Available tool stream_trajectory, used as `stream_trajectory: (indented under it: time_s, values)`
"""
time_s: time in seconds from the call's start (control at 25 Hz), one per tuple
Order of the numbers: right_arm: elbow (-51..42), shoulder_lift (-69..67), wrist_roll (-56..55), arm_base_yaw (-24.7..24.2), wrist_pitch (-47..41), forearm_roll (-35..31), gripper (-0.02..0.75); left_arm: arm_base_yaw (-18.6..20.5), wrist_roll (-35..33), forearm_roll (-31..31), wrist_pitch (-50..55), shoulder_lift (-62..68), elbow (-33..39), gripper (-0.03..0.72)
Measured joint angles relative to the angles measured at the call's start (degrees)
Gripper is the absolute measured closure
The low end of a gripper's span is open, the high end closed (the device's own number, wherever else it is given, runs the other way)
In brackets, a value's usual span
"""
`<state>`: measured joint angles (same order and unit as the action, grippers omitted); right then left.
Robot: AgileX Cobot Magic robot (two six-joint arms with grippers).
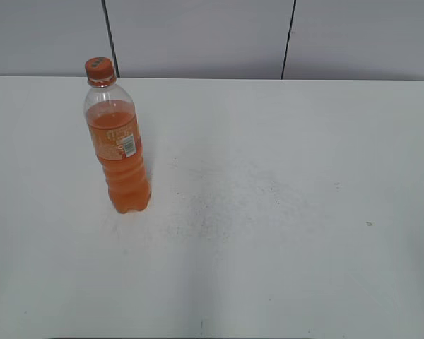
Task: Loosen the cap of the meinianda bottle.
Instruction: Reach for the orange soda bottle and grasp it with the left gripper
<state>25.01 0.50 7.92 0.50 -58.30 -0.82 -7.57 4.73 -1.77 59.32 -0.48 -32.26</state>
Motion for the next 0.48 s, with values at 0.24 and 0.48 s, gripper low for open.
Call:
stream_trajectory:
  time_s: [0.24, 0.48]
  values:
    - [0.0, 0.0, 0.0, 0.0, 0.0, 0.0, 0.227, 0.0, 0.0, 0.0, 0.0, 0.0, 0.0, 0.445]
    - [0.0, 0.0, 0.0, 0.0, 0.0, 0.0, 0.227, 0.0, 0.0, 0.0, 0.0, 0.0, 0.0, 0.445]
